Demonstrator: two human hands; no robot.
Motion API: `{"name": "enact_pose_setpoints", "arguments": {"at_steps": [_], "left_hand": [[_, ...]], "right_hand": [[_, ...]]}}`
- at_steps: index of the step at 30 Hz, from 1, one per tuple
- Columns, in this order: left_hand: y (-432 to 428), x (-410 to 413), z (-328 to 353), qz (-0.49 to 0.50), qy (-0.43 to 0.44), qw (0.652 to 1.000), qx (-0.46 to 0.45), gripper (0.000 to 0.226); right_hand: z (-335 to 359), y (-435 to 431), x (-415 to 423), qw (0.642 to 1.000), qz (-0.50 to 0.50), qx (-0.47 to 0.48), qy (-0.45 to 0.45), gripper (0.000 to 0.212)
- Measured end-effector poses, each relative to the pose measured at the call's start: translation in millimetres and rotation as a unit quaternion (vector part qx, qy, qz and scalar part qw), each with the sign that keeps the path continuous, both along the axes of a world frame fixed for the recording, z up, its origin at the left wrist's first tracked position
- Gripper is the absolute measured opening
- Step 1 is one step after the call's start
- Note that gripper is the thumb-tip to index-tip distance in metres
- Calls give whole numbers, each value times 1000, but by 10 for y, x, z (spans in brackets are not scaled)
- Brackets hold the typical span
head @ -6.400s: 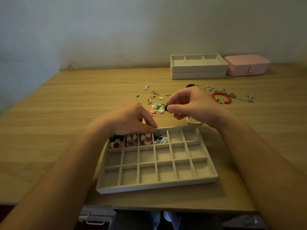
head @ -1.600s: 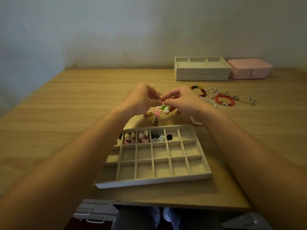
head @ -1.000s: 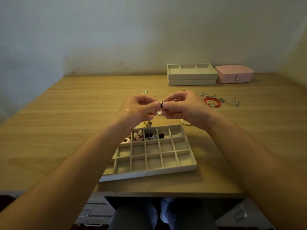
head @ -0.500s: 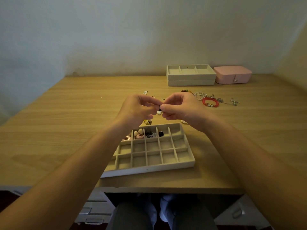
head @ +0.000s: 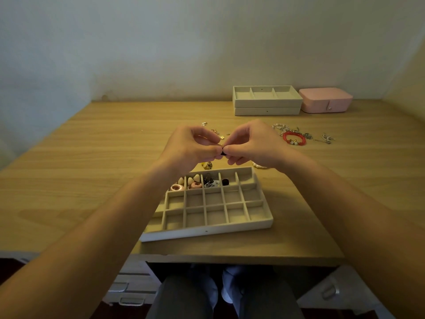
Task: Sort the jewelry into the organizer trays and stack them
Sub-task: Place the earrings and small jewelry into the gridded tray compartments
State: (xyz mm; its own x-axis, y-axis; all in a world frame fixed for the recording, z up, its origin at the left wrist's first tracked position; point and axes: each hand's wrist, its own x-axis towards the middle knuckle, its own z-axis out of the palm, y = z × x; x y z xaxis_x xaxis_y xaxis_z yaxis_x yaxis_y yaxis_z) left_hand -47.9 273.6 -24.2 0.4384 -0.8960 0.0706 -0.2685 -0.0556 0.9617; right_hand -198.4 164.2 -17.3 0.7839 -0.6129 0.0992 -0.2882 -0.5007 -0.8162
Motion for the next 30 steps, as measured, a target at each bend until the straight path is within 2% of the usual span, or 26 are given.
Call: {"name": "enact_pose_setpoints", "arguments": {"at_steps": [4,7,11,16,30], "left_hand": [[22,-82,-54,-2,-16,1000,2,19],[23,-86,-104,-4,-18,1000,19,17],[-1,25,-145,19,-207,977,55,14],[11,-33,-184,-57,-301,944,126,4],[-145,-5,-261,-74,-310,936,153,7]], "right_hand": [[-3,-30,-17,996,3,-63,70,4],[-24,-49,-54,992,7,-86,90,6],[-71,-84,-108,991,13,-71,113,4],[-143,-75,-74,979,41,-101,171,5],[-158,-4,35,958,44,-179,220,8]]}}
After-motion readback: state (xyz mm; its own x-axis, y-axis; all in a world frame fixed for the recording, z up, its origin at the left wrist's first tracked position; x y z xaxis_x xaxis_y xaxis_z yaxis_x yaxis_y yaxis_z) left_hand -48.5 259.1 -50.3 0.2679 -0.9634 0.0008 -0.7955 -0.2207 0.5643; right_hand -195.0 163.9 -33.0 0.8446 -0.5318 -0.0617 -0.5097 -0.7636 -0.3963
